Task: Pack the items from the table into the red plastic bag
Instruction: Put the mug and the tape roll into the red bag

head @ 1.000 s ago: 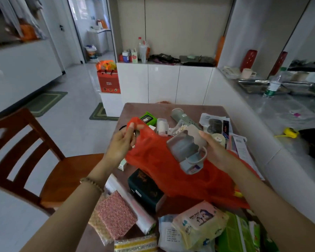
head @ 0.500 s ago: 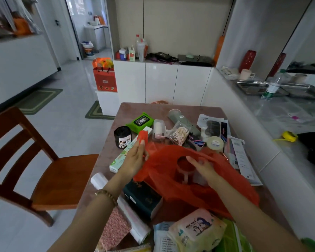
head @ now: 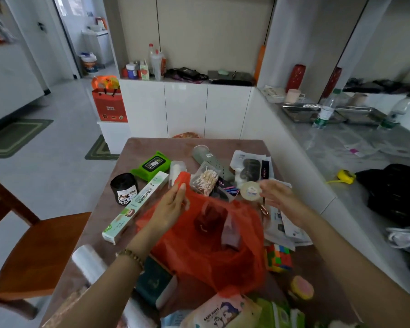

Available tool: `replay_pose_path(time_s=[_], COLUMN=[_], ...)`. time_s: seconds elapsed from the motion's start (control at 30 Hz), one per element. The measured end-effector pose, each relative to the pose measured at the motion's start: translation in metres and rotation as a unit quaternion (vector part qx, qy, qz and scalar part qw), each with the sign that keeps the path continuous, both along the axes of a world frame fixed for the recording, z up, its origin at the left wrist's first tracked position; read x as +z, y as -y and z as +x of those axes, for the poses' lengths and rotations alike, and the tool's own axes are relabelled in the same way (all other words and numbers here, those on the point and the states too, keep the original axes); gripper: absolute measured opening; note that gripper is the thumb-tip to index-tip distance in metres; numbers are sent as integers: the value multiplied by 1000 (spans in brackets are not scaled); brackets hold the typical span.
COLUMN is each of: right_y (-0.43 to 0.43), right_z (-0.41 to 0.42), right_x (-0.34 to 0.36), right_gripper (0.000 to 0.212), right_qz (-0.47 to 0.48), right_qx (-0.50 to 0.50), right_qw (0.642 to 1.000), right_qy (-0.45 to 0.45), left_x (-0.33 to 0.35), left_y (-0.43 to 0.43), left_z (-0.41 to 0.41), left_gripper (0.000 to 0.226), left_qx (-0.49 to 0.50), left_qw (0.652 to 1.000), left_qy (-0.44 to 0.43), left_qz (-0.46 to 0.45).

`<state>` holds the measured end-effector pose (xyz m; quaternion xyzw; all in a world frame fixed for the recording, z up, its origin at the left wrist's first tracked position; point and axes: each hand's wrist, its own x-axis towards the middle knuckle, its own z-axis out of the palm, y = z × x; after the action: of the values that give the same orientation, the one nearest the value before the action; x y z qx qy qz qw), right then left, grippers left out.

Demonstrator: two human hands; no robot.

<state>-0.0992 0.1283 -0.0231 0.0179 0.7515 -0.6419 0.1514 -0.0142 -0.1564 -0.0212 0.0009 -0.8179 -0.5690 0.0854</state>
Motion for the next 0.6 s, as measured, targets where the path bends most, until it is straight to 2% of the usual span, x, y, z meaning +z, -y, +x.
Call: replay_pose_path(time_s=[0.13,0.23,0.33,0.43,0.5,0.6], right_y=[-8,-8,-10,-12,-13,-10], right_z=[-52,-80,-101,-116,-122,-122], right_x=[-36,-62,-82,-102,-115,-128], right_gripper=[59,68,62,57,67,68], right_qz=[65,70,44,62,90,55], right_qx=[-56,-58,-92,-84,-72,-81], right_qw=[996,995,989,987,985,984], right_qy=[6,51,110,119,128,150], left_x=[-2,-6,-13,-23,-28,-33], left_y=[-9,-15,-18,-19,-19,-19], left_z=[-22,-35,-44,-50,-53,-54], left_gripper=[45,47,47,47,47,47], left_qx=[27,35,42,37,33,39], left_qw=[1000,999,999,999,998,997], left_qy=[5,9,15,32,40,51], left_qz=[1,6,5,16,21,32])
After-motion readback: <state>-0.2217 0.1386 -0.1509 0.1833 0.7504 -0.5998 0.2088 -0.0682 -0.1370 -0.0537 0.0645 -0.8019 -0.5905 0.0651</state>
